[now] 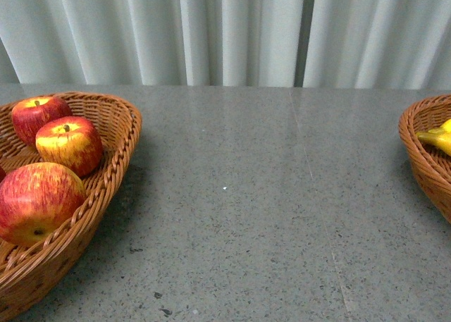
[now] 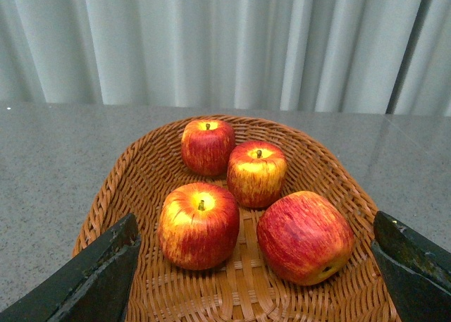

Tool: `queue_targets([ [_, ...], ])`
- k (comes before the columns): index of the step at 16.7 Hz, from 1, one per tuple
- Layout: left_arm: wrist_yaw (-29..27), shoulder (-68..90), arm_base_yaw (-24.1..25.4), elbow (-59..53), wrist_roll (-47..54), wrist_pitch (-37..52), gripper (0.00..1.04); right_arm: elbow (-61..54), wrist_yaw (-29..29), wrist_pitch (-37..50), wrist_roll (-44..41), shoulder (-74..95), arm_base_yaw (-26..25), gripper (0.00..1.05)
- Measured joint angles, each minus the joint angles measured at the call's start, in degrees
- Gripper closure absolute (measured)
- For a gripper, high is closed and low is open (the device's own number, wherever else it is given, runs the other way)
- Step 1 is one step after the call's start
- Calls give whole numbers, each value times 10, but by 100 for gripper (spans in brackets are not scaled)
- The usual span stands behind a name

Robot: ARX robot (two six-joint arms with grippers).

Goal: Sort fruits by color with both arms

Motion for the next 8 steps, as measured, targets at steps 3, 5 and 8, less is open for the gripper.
queue_targets([
  [3,0,0,0,0,0,0,7,-2,0,-1,0,0,0,103],
  [5,0,0,0,0,0,0,7,-4,0,-1,0,-1,0,103],
  [8,0,0,0,0,0,0,7,-12,0,-1,0,-7,0,103],
])
